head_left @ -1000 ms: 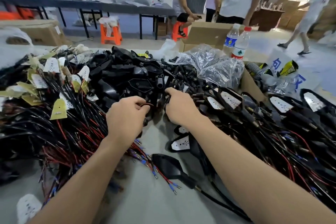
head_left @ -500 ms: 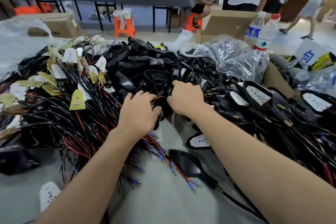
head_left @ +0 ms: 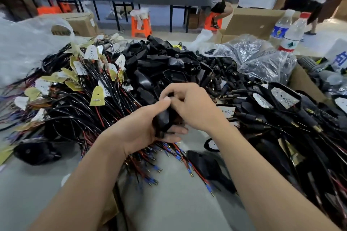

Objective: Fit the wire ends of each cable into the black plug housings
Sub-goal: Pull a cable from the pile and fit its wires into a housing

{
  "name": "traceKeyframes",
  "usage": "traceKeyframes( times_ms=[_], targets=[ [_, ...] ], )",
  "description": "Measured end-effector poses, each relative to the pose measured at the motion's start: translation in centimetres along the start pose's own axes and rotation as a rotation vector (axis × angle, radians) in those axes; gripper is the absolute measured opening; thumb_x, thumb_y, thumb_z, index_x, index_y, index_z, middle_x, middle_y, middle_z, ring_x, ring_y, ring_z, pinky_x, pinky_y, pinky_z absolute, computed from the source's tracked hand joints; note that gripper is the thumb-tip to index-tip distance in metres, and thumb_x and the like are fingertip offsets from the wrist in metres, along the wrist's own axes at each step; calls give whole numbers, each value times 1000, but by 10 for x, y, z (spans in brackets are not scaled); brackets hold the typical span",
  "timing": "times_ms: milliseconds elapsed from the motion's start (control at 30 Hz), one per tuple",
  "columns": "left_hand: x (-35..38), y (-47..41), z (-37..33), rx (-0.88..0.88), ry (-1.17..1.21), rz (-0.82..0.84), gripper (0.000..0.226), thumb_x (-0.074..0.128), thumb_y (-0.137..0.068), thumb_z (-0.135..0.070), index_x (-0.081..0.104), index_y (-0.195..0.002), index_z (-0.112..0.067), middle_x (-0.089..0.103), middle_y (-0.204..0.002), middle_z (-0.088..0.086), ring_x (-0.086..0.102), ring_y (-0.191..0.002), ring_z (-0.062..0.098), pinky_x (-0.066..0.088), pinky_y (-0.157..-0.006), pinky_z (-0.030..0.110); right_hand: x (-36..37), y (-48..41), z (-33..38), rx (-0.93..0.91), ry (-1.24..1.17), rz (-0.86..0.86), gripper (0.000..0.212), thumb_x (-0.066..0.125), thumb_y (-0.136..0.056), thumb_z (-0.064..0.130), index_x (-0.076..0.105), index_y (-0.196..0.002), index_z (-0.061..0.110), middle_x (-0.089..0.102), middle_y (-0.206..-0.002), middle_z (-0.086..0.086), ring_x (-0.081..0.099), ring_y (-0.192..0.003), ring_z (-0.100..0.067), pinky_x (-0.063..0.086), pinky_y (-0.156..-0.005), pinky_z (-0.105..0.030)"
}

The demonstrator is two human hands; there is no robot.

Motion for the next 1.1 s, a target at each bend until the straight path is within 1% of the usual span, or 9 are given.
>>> traceKeyframes(
  times_ms=[100,233,333,433,533,600,700,900,1100],
  targets=[
    [-14,5,-4,105,-51,-79,41,50,-98,-52,76,-101,-20,71,-90,12,65,-64,20,53,-53,27,10,-1,-2,34,-1,26,29,66,-90,10,77,-87,37,74,-73,10,70,-61,-12,58,-56,-29],
    [-62,11,-22,322,177,-474,38,44,-108,-42,69,-105,-13,60,-72,2,46,-49,13,32,-38,19,6,-2,-25,216,-184,-215,14,68,-88,20,79,-83,28,72,-67,16,62,-60,2,49,-65,-23],
    [-90,25,-32,488,276,-630,37,43,-108,-41,66,-104,-13,61,-72,3,51,-50,14,37,-38,19,38,-4,-22,228,-24,-58,10,70,-87,30,77,-81,25,72,-69,12,65,-68,-5,50,-71,-25],
    [-97,30,-33,571,325,-684,37,43,-107,-40,65,-109,-10,62,-74,5,57,-55,18,46,-46,23,79,-9,-9,221,146,66,22,71,-87,42,72,-101,25,74,-94,2,66,-94,-24,54,-83,-36],
    [-96,31,-30,617,336,-741,35,46,-106,-37,71,-100,-12,66,-72,5,60,-57,19,51,-49,25,96,-17,-1,206,338,95,33,68,-89,45,61,-112,23,68,-110,-7,63,-104,-35,45,-77,-38],
    [-95,31,-30,625,332,-739,36,46,-106,-37,71,-97,-13,66,-72,5,60,-56,18,50,-48,24,96,-24,0,193,377,93,29,67,-91,41,62,-113,24,67,-112,-8,63,-105,-37,40,-75,-37],
    [-99,29,-29,608,344,-726,37,45,-106,-38,70,-98,-12,67,-72,5,61,-56,18,53,-49,25,87,-31,-1,196,385,88,26,66,-92,41,69,-110,24,69,-110,-9,65,-103,-36,45,-77,-36],
    [-101,22,-25,567,266,-768,32,52,-102,-36,75,-92,-15,75,-80,6,74,-75,19,62,-68,30,69,-45,-8,210,278,49,24,61,-94,29,71,-84,10,68,-82,-8,64,-84,-31,51,-69,-35],
    [-110,53,-36,827,325,-981,28,51,-95,-27,73,-95,-9,71,-73,7,63,-62,20,55,-61,29,93,-65,3,198,155,108,22,67,-93,32,74,-104,15,73,-102,-10,68,-95,-30,57,-89,-41]
  ],
)
Point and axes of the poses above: each hand's wrist, its own y-axis away from the middle knuckle, its own x-axis out of the palm, z = x × y, the point moved 8 cm from there along -y, towards the middle knuckle
